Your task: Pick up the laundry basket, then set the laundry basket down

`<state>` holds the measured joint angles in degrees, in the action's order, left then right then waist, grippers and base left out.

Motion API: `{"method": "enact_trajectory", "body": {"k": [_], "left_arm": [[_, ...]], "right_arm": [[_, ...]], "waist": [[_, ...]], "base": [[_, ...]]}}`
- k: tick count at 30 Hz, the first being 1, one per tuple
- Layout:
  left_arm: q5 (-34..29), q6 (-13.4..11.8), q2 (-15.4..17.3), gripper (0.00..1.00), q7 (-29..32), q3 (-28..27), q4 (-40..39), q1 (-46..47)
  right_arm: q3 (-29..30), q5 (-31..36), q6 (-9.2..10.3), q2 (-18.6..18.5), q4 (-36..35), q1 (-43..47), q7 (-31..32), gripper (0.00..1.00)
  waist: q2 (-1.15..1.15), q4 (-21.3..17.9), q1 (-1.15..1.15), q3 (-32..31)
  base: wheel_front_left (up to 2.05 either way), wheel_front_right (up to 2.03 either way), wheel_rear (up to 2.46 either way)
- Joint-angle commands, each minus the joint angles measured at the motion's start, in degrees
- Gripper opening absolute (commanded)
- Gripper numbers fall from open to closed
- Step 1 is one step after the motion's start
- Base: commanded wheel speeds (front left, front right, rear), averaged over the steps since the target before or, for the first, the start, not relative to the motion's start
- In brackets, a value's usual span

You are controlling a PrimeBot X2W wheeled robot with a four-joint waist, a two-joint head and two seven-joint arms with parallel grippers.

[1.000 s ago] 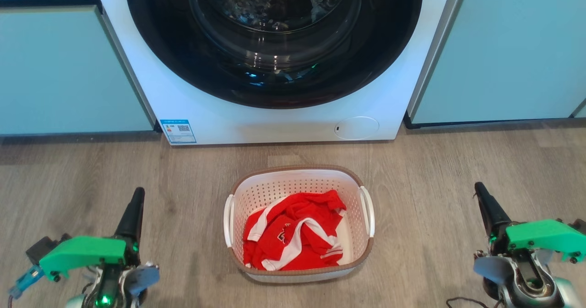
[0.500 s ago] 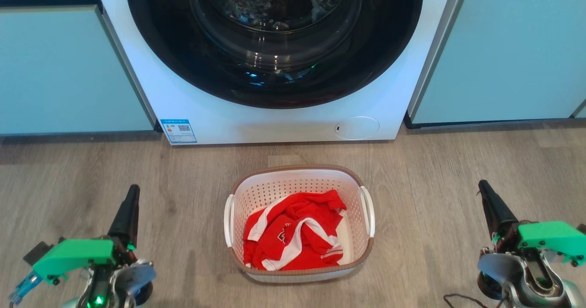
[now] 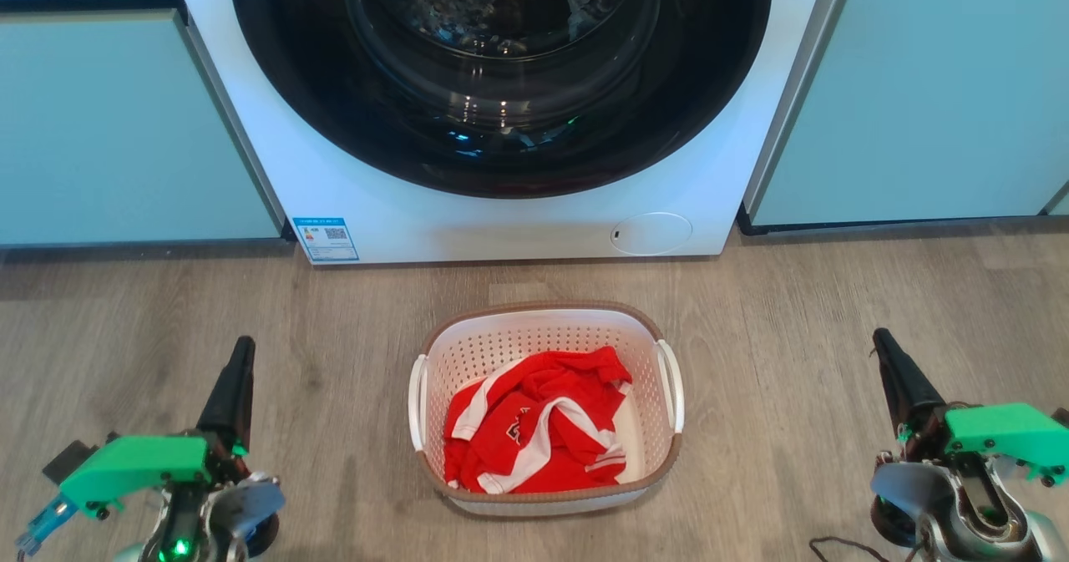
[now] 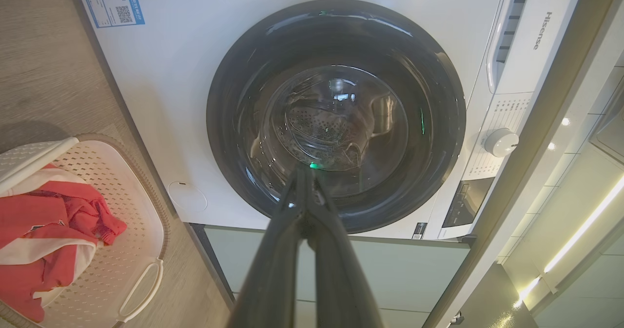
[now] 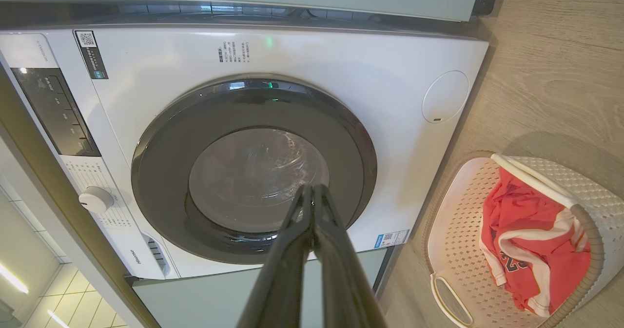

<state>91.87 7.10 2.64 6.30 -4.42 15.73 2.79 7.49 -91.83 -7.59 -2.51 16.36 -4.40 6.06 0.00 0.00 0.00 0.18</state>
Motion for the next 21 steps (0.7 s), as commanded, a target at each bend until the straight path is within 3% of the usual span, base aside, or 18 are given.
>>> {"method": "enact_trajectory", "body": {"k": [1, 21], "left_arm": [[0.24, 0.38, 0.24, 0.0, 0.24, -2.16, -1.66, 3.41], [0.25, 0.38, 0.24, 0.0, 0.23, -2.15, -1.67, 3.41]], "right_arm": [[-0.97, -0.34, 0.1, -0.37, -2.34, -1.79, 0.43, 0.0], [-0.97, -0.34, 0.1, -0.37, -2.34, -1.79, 0.43, 0.0]], "waist": [[0.0, 0.0, 0.0, 0.0], [0.0, 0.0, 0.0, 0.0]], "base": [[0.0, 0.0, 0.0], [0.0, 0.0, 0.0]]}}
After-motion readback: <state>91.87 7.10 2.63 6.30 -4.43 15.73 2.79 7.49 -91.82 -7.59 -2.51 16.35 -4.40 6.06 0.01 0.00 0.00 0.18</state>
